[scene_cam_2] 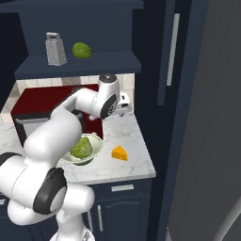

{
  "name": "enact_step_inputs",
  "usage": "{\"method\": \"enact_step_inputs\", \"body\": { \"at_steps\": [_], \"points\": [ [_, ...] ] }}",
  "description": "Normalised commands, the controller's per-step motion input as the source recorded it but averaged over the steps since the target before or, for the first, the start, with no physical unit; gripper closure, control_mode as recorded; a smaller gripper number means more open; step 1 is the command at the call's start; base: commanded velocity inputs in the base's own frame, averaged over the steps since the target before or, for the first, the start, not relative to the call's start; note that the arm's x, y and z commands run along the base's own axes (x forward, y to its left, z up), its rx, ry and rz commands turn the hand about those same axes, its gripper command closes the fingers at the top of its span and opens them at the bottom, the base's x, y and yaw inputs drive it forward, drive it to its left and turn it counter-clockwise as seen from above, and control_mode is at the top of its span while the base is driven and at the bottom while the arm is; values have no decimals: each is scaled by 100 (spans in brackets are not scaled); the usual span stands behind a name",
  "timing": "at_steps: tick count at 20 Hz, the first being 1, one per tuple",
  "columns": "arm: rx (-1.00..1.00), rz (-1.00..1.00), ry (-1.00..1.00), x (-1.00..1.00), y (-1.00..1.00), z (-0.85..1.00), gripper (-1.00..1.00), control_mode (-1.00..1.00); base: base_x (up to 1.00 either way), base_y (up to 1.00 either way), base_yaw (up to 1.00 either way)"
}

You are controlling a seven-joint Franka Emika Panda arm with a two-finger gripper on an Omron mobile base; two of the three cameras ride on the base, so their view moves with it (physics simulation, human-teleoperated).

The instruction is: Pick the cheese from the fridge and the cheese grater from the cabinet and place them next to the salad bowl.

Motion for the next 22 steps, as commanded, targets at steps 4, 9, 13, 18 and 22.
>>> {"method": "enact_step_inputs", "body": {
  "at_steps": [4,9,13,18,22],
  "points": [
    [22,-13,-25,-51,3,57,-100,-100,0,0,0],
    [12,-5,-27,-82,7,36,-100,-100,0,0,0],
    [0,0,-8,-72,5,61,-100,-100,0,0,0],
    [0,0,0,-71,26,92,-100,-100,0,0,0],
    [0,0,0,-68,33,100,-100,-100,0,0,0]
  ]
}}
